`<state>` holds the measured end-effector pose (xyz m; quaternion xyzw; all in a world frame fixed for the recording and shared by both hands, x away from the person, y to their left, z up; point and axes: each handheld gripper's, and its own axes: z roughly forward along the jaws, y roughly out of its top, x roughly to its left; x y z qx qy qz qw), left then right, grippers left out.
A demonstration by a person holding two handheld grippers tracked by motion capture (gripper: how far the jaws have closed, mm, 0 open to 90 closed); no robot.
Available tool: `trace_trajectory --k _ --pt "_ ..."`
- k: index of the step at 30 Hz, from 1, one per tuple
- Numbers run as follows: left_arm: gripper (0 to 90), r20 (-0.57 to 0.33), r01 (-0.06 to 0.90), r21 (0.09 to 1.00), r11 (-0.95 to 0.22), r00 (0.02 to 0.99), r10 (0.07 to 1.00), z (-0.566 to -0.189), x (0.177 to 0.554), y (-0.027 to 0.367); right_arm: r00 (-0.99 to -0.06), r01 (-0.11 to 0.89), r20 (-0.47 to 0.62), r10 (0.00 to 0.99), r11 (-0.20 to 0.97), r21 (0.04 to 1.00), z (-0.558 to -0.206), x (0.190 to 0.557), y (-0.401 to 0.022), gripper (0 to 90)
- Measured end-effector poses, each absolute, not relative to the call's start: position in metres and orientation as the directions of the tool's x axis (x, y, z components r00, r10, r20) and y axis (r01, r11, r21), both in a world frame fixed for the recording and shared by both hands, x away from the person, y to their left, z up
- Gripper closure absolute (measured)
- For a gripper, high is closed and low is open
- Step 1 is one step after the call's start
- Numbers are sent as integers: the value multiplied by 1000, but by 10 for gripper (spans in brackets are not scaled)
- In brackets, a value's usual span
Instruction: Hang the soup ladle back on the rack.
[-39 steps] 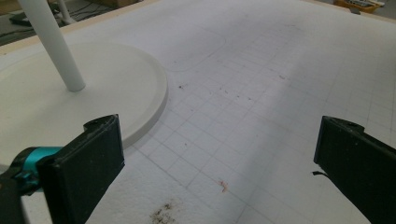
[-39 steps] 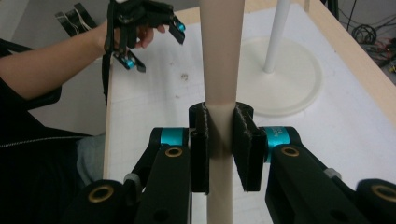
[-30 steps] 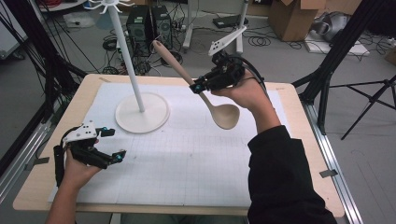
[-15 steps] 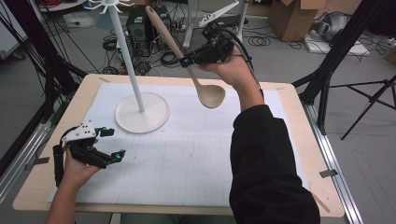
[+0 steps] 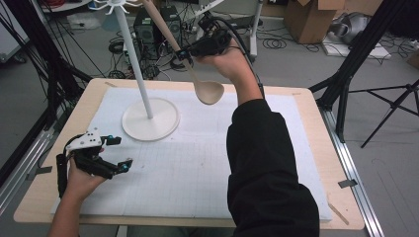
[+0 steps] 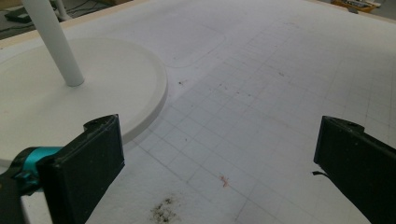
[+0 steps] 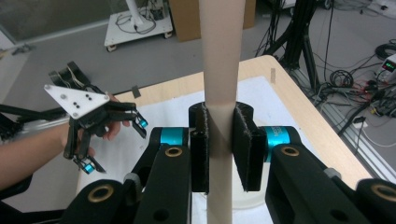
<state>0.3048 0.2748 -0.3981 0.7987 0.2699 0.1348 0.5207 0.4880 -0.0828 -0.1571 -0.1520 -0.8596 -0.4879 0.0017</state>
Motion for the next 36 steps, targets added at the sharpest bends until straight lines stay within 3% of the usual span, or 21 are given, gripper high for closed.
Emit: trace_trajectory --k 36 --pt "18 -65 295 903 -312 812 579 -399 304 279 -961 272 206 183 507 818 -173 503 -60 782"
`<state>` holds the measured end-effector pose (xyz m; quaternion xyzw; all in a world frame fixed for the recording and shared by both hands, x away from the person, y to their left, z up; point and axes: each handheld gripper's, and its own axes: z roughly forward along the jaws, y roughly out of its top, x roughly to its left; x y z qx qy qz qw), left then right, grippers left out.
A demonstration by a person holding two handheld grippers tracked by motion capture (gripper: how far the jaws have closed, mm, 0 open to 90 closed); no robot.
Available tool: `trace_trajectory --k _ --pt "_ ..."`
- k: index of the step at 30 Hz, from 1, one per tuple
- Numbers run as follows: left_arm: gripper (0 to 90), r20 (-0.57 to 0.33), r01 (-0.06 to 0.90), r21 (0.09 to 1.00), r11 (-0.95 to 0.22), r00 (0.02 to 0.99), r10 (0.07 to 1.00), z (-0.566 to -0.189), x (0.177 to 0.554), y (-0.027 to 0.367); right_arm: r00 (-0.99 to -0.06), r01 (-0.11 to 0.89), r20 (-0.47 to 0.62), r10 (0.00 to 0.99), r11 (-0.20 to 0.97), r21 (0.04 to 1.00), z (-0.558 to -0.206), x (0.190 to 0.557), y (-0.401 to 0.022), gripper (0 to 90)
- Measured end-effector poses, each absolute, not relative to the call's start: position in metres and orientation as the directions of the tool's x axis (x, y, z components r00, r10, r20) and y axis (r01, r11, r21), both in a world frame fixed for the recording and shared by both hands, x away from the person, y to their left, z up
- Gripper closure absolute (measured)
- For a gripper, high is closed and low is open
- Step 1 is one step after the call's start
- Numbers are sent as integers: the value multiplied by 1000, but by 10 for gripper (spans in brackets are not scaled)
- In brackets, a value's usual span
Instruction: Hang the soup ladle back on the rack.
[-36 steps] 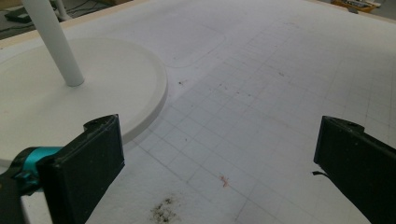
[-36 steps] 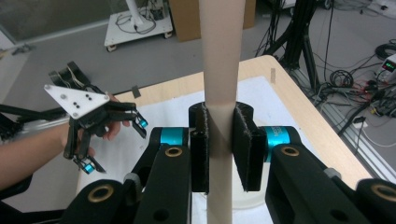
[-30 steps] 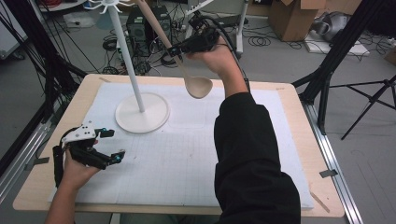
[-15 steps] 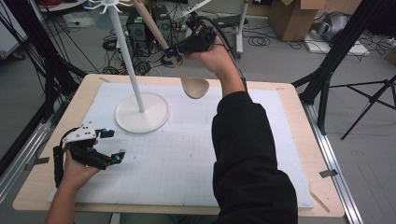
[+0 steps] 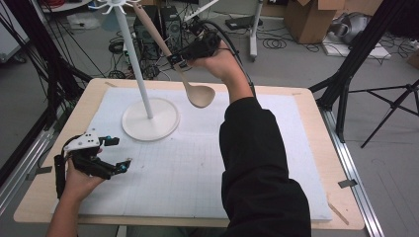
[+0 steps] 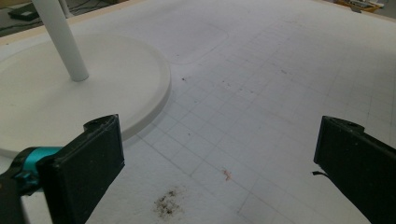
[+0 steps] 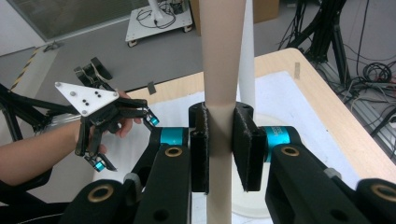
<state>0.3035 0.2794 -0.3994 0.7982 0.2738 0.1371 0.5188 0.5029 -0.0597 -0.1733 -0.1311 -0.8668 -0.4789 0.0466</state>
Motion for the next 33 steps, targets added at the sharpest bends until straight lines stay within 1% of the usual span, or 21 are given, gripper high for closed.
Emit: trace_trajectory --k 7,10,11,13,15,20,24,27,30,33 --pt "18 -63 294 903 -314 813 579 -400 304 279 -961 270 194 196 523 808 -173 501 -56 779" --pt "18 -68 298 902 -312 813 579 -400 303 278 -961 262 167 219 545 796 -174 500 -54 770" --pt "18 -66 297 902 -314 813 579 -400 303 279 -961 263 163 224 550 793 -174 500 -53 754" --pt "18 -64 295 902 -316 814 578 -400 303 279 -955 275 156 253 553 787 -174 499 -52 675" --pt "18 -65 296 902 -314 812 580 -399 303 279 -952 282 157 263 550 786 -175 500 -53 625" --pt "18 -65 296 902 -313 813 578 -400 303 279 -946 292 155 284 545 786 -175 498 -59 600" --pt "18 -64 295 902 -315 814 578 -400 304 279 -948 284 146 284 540 792 -173 494 -67 537" --pt "18 -64 296 902 -315 813 579 -399 303 279 -949 272 129 288 537 799 -172 489 -74 509" --pt "18 -66 294 905 -307 811 581 -398 302 280 -947 263 106 303 541 799 -173 482 -82 444" --pt "18 -62 288 908 -304 810 583 -396 301 282 -945 257 93 313 541 801 -176 473 -93 424"
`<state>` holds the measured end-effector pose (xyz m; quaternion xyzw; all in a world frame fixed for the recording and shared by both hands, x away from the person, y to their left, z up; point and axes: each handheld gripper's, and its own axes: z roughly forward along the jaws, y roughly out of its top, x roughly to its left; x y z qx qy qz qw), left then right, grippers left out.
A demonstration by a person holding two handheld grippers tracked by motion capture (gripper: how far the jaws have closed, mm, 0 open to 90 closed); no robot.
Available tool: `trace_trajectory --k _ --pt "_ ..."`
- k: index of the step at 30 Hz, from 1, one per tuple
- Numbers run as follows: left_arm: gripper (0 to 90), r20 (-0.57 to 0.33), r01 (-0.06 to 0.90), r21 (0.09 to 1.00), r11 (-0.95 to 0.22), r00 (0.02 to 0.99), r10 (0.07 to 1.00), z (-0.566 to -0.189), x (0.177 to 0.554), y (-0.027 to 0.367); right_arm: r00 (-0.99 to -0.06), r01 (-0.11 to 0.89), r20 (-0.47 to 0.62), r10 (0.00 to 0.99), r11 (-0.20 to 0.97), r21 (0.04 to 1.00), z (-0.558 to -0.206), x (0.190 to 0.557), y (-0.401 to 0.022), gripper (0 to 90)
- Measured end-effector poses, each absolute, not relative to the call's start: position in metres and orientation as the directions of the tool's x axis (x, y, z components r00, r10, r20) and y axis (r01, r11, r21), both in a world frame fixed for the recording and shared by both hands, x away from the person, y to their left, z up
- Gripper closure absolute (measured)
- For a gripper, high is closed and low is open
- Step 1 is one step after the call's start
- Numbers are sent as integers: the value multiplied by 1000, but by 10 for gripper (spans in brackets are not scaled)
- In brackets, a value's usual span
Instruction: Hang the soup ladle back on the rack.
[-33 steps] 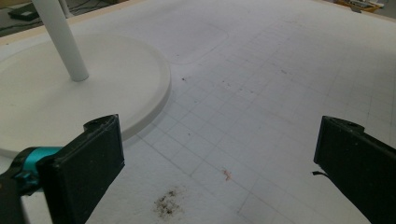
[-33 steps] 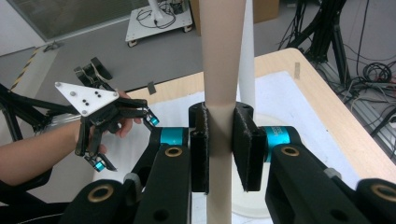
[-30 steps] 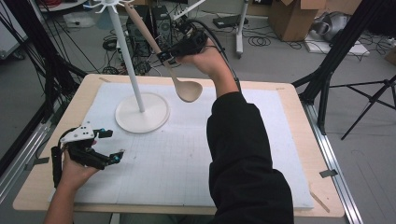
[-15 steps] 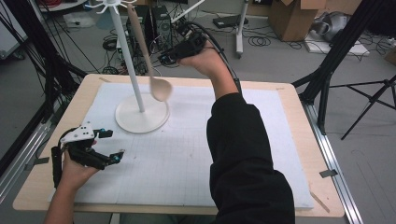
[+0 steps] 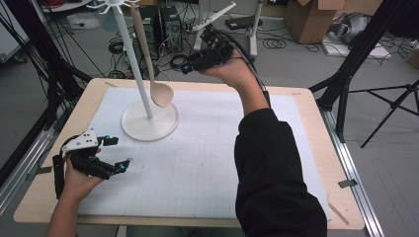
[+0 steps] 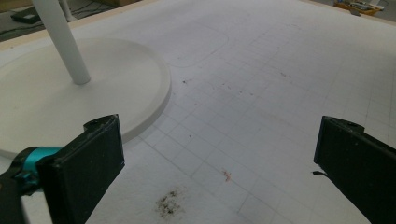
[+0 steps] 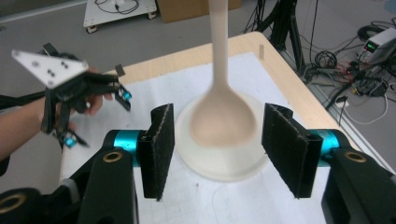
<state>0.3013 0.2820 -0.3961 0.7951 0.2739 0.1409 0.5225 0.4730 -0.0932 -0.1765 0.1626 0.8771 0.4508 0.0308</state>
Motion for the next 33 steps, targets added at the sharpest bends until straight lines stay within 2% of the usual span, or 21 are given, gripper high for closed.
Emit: trace_trajectory --k 2,5,7,18,22,33 --pt "18 -62 290 907 -305 809 584 -396 301 282 -940 264 83 331 549 793 -179 469 -102 394" --pt "18 -58 292 903 -316 811 583 -398 302 279 -925 283 74 373 546 788 -185 464 -115 268" --pt "18 -62 296 901 -317 811 581 -398 301 277 -913 296 59 404 556 777 -188 460 -123 220" --pt "18 -49 303 885 -354 816 576 -402 304 268 -900 308 63 431 528 791 -209 426 -172 202" --pt "18 -52 305 883 -356 818 573 -403 304 266 -887 317 59 458 511 799 -221 414 -191 155" --pt "18 -48 310 878 -365 816 577 -404 304 265 -865 350 83 494 478 806 -242 393 -233 145"
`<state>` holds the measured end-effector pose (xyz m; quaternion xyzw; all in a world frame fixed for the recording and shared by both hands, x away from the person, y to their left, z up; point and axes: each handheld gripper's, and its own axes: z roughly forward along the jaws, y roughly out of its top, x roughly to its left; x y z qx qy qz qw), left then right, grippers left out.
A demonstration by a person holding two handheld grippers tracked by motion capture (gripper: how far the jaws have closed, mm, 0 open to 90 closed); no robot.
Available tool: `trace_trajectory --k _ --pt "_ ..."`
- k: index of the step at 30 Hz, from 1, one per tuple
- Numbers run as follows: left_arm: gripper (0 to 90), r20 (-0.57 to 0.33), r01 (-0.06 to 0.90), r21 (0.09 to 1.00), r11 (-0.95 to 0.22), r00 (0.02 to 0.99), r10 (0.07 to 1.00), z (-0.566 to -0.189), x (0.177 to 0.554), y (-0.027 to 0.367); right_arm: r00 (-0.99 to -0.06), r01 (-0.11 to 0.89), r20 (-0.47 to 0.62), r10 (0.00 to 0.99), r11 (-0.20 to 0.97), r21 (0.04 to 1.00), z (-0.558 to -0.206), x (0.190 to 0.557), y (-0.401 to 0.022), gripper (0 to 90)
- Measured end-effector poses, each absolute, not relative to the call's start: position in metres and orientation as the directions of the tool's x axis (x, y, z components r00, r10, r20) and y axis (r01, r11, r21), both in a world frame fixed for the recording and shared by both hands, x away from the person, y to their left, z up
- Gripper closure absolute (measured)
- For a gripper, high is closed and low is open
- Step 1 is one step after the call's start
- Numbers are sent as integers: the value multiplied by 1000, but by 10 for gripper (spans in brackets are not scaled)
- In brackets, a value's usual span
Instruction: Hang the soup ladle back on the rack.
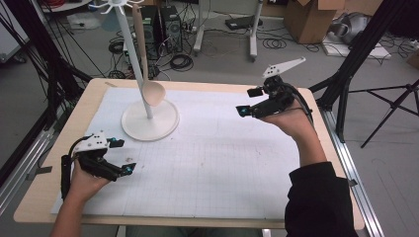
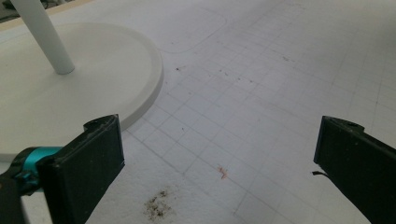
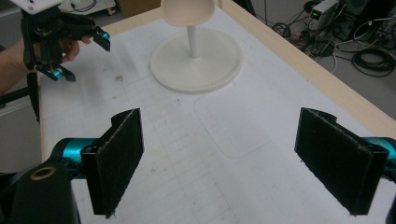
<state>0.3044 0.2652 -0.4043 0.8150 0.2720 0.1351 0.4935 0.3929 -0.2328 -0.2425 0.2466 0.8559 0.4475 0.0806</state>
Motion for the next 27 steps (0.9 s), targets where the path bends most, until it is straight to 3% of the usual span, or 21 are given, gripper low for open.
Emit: trace_trajectory --k 17,20,27 --pt "18 -51 304 887 -349 813 580 -402 304 269 -853 350 108 510 407 844 -299 359 -261 82" --pt "18 -53 306 887 -345 811 582 -402 305 270 -846 361 124 518 387 848 -312 351 -265 31" --pt "18 -55 306 888 -344 812 581 -402 305 271 -831 396 178 526 338 854 -348 338 -275 19"
